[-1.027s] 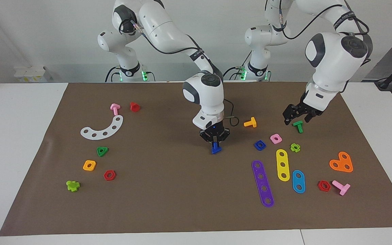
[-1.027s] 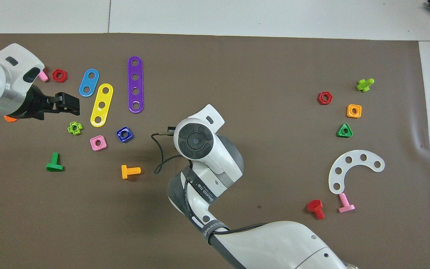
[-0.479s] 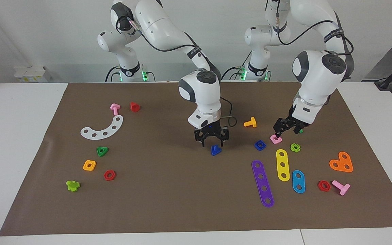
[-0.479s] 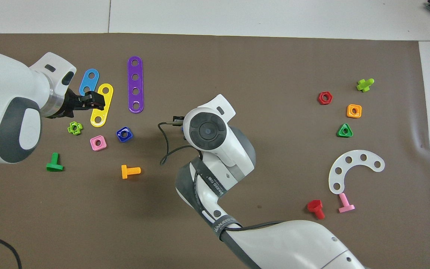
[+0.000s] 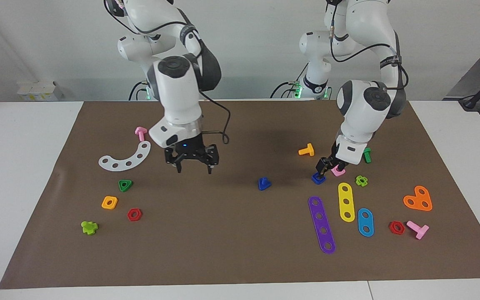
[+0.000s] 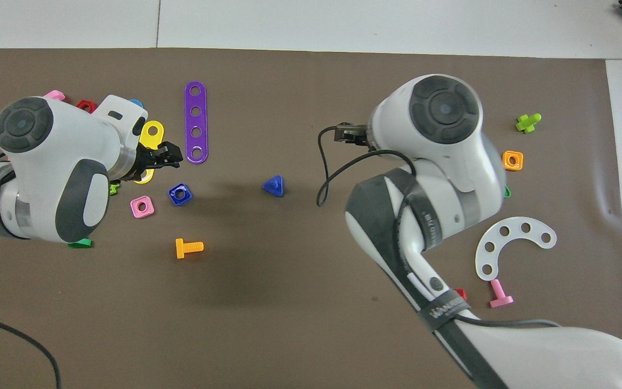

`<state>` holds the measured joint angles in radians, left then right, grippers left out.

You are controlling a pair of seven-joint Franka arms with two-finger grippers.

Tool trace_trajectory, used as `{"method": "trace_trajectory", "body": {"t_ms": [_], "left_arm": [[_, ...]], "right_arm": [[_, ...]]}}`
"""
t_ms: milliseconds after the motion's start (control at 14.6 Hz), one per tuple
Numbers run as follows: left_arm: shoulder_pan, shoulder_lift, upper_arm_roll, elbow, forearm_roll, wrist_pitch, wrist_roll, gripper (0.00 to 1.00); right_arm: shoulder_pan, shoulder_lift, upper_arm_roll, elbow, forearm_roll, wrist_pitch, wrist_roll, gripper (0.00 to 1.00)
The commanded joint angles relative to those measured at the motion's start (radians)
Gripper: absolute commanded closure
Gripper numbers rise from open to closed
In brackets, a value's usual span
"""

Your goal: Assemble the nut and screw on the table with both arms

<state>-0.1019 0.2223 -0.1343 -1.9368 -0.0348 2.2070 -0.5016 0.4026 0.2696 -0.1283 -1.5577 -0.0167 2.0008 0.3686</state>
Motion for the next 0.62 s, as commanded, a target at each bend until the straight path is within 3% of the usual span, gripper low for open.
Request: {"method": "trace_trajectory", "body": {"t_ms": [0,548], "left_arm": [[-0.030,0.047,0.019,-0.022,-0.001,0.031,-0.038,0.13],[-0.035,0.086,0.021,-0.065,0.041,0.082,-0.081,0.19]], "right_arm": [[-0.091,-0.093,0.019,-0.027,0.014,-0.100,-0.129,0.00],[-0.292,-0.242,0.016,-0.027,0.061,-0.391,-0.296,0.00]]}}
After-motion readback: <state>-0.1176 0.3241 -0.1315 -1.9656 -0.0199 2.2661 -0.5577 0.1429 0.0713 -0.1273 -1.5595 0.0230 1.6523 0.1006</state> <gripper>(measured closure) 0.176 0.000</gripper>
